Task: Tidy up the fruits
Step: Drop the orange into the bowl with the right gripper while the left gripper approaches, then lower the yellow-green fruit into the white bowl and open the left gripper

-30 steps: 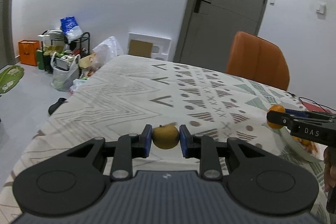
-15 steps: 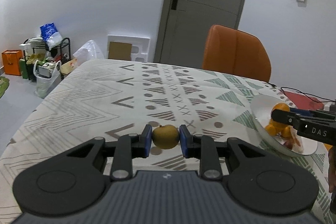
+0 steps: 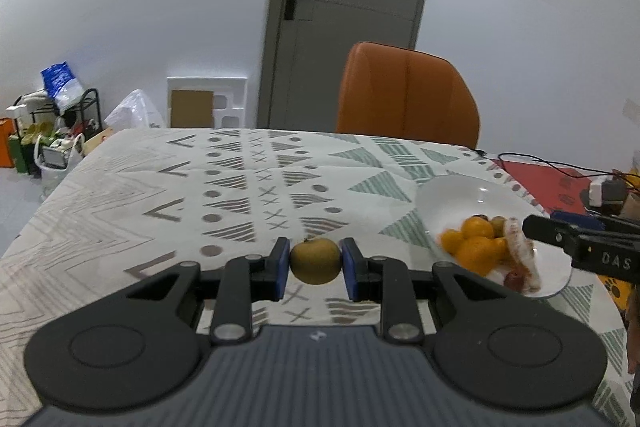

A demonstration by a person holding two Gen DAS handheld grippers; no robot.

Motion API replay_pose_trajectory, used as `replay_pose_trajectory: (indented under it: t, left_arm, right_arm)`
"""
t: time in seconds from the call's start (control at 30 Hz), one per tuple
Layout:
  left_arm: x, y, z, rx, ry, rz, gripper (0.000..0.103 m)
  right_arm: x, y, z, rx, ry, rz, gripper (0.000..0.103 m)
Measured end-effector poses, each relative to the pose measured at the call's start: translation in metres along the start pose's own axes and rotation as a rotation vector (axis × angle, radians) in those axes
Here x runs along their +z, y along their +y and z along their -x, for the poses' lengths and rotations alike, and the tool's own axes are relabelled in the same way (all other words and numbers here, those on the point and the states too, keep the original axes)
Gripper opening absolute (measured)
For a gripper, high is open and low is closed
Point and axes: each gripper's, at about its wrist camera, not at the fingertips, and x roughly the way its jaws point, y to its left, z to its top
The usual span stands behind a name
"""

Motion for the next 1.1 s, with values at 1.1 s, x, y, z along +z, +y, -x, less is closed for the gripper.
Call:
replay_pose_trajectory:
  t: [1.1]
  left_arm:
    - [-0.003,-0.113,-0.025,-0.121,0.021,-0.158,0.026]
  right_arm:
    - [-0.061,-0.087,0.045,-0.068,0.005,-0.131,0.096]
